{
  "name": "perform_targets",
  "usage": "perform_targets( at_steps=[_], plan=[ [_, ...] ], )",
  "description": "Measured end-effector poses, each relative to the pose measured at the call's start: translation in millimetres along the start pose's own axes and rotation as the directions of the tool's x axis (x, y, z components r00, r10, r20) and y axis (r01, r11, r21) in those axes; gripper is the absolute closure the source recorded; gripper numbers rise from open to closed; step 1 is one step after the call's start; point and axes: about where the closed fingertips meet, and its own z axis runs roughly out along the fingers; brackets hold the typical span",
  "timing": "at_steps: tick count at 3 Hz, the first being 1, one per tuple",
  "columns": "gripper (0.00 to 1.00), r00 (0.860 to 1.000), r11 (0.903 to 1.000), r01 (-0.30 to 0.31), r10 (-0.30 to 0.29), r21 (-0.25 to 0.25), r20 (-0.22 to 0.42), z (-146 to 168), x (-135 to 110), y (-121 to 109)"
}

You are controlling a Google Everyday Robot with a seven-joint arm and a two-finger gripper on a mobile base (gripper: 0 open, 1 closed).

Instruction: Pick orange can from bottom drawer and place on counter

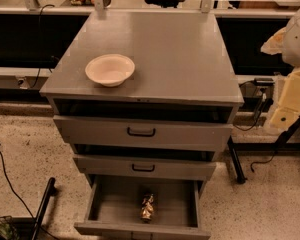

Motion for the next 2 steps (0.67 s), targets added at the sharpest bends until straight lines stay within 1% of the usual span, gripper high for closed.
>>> perform_targets(
  at_steps=[1, 2],
  plan=[
    [0.0, 1.0, 1.0, 0.006, -0.006, 0.003, 0.002, 0, -2, 0],
    [0.0, 0.993, 0.9937, 0.11, -0.11, -0.018, 0.038, 27, -18, 4]
  ],
)
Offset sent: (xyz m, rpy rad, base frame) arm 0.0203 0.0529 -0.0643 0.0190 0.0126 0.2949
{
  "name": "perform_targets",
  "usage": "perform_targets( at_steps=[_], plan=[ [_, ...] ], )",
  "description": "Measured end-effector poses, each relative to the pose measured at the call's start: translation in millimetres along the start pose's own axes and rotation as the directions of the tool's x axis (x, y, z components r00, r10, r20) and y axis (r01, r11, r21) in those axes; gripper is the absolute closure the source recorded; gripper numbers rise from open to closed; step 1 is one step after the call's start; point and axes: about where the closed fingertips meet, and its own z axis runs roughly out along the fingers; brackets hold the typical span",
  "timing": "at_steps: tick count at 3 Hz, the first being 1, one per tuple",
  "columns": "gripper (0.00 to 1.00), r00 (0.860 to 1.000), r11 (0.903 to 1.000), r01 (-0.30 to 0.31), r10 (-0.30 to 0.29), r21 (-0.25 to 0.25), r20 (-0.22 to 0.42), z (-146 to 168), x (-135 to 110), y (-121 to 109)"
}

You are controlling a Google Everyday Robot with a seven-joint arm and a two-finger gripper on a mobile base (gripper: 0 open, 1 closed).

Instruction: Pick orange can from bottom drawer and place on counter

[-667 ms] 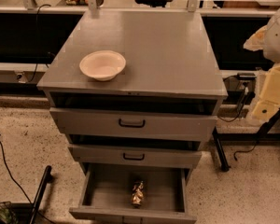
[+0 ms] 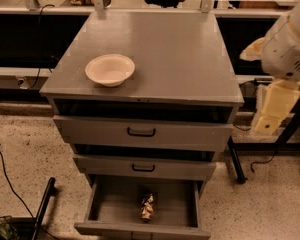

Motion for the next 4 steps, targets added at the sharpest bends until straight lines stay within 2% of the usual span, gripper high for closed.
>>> perform_targets(
  at_steps=[1, 2, 3, 4],
  plan=[
    [0.0, 0.981, 0.9841, 0.177, -0.174, -0.02, 0.081, 48, -34, 21],
    [0.0, 0.956, 0.9585, 0.284, -0.281, -0.025, 0.089, 79, -44, 34],
    [0.0, 0.956, 0.9591, 0.282, -0.279, -0.025, 0.088, 79, -43, 34],
    [0.0, 0.941, 0.9443, 0.327, -0.321, -0.038, 0.108, 108, -46, 35]
  ],
)
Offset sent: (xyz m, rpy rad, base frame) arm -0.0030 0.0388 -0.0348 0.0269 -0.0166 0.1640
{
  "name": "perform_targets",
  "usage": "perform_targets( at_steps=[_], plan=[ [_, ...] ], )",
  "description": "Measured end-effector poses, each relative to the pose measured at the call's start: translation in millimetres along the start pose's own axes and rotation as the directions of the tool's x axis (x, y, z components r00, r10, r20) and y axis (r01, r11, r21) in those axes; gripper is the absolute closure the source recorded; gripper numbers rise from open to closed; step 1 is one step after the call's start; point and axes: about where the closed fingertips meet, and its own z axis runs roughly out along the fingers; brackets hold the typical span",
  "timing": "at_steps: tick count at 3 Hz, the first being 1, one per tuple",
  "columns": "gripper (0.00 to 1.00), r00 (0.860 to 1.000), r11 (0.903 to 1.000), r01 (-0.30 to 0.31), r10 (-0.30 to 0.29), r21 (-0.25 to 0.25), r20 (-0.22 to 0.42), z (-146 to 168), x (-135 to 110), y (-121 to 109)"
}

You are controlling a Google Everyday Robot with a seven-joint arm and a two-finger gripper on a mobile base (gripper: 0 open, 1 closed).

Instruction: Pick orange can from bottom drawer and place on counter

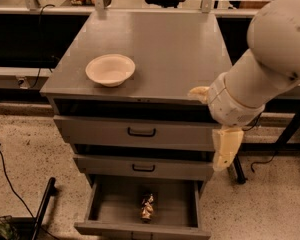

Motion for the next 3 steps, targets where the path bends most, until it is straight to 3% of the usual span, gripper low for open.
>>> perform_targets(
  at_steps=[1, 2, 3],
  plan=[
    [0.0, 0.993, 0.9945, 0.103, -0.101, -0.019, 0.065, 60, -8, 21],
    [0.0, 0.982, 0.9838, 0.179, -0.179, 0.007, 0.061, 77, -9, 25],
    [0.0, 0.982, 0.9839, 0.179, -0.179, 0.008, 0.06, 77, -9, 24]
  ],
)
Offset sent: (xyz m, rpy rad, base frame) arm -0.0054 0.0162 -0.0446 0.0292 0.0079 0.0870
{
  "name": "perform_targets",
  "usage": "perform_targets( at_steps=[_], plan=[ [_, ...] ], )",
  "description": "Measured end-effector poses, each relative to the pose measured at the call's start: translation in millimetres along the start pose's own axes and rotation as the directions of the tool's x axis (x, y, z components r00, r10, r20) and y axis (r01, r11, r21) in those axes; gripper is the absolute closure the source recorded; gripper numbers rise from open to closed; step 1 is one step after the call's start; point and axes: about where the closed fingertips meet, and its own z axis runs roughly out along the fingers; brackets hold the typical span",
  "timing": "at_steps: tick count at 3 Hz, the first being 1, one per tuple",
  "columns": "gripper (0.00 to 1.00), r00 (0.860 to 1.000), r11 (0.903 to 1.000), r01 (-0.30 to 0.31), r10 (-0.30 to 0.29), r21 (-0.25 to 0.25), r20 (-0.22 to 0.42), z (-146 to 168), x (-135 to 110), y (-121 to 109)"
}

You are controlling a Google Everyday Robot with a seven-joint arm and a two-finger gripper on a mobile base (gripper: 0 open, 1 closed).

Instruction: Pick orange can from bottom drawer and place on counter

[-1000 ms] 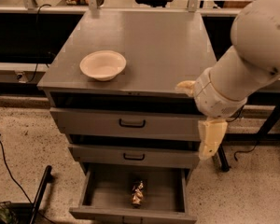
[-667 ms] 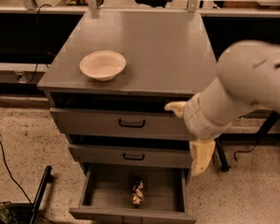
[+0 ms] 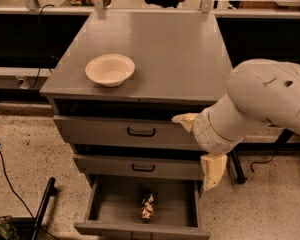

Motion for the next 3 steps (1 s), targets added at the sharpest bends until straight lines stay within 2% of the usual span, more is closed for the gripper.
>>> perform_targets(
  at_steps=[1, 2, 3],
  plan=[
    [0.0, 0.997, 0.9933, 0.082, -0.082, -0.082, 0.002, 46, 5, 11],
    [0.0, 0.972, 0.9632, 0.237, -0.235, -0.127, 0.028, 99, 5, 35],
    [0.0, 0.949, 0.9412, 0.316, -0.314, -0.12, 0.035, 104, 5, 36]
  ],
)
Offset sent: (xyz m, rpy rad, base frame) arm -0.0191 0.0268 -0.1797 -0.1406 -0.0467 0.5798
